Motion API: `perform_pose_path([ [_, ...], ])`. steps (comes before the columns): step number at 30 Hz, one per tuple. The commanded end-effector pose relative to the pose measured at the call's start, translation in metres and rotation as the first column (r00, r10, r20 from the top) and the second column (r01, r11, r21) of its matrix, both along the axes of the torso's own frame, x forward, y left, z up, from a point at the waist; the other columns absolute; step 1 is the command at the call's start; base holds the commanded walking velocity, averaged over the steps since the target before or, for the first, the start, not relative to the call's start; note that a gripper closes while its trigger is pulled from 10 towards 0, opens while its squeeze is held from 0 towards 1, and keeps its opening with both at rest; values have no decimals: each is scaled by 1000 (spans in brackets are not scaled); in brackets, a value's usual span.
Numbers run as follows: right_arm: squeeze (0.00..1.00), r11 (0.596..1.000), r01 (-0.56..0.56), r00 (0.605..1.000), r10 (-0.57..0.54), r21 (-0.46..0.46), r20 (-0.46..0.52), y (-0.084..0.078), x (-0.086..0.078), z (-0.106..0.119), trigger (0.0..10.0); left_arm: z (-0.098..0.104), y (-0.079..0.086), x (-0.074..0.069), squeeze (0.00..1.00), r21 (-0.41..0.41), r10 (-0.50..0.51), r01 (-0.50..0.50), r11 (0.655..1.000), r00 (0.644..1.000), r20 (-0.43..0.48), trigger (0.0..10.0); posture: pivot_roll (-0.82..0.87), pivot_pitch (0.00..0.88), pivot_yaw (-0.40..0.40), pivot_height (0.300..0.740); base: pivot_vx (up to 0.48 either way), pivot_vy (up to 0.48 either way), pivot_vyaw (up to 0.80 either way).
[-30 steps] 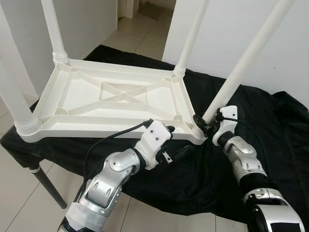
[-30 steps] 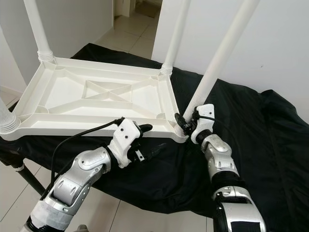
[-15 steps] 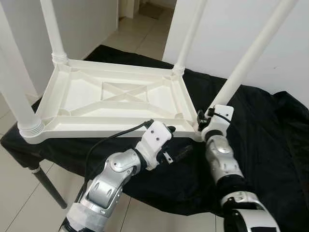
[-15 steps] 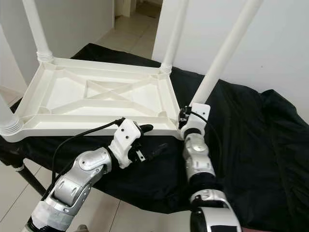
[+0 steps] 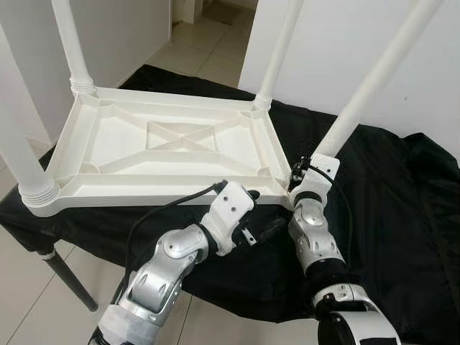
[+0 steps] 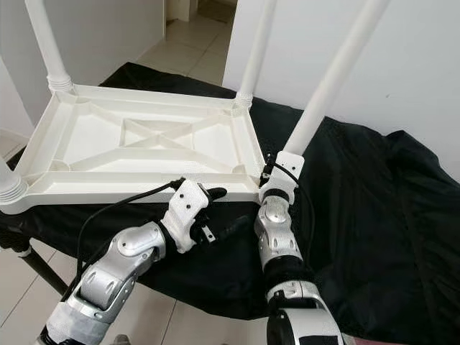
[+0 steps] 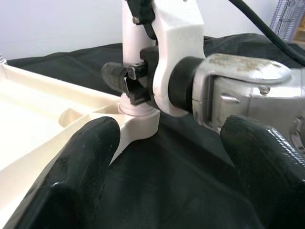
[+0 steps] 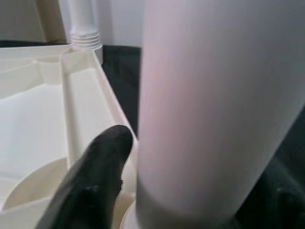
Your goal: Building children table
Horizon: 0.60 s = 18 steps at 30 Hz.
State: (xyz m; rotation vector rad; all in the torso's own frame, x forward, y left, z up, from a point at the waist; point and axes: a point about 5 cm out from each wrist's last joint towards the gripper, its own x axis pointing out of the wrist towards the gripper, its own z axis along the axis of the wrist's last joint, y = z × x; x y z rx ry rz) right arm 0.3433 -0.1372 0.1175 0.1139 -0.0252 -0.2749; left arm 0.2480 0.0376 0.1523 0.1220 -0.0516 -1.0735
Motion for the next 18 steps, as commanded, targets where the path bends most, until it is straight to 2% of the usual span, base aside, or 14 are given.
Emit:
perform_pose_path([
  [1,1000,1000,-28,999,27,12,26,0,-3,0,10000,2,-2,-1,0,-2,34,-34,999,999,12,10000,71,0,-178,740,0,0,0],
  [5,1000,998,-51,996,53,-30,77,-2,-7,5,10000,2,-3,-2,0,-3,30,-30,1000,999,9,10000,64,0,-175,740,0,0,0],
  [12,1000,994,-102,988,104,-27,115,-12,-14,4,10000,2,-5,-2,0,-4,20,-20,1000,1000,5,10000,59,0,-174,740,0,0,0],
  [13,0,986,-161,978,165,-41,128,-22,-20,2,10000,1,-6,-4,0,-2,9,-9,1000,1000,3,10000,46,0,-165,740,0,0,0],
  [15,0,986,-161,978,165,-41,128,-22,-20,2,10000,1,-6,-4,0,-2,9,-9,1000,1000,3,10000,46,0,-165,740,0,0,0],
  [16,0,974,-221,965,226,-56,136,-30,-26,0,10000,0,-7,-6,0,-1,-3,3,1000,1000,1,10000,39,0,-160,740,0,0,0],
  [17,0,974,-221,965,226,-56,136,-30,-26,0,10000,0,-7,-6,0,-1,-3,3,1000,1000,1,10000,39,0,-160,740,0,0,0],
  [18,0,954,-291,946,298,-72,128,-39,-30,-3,10000,0,-7,-6,0,5,-14,14,1000,1000,3,10000,36,0,-156,740,0,0,0],
])
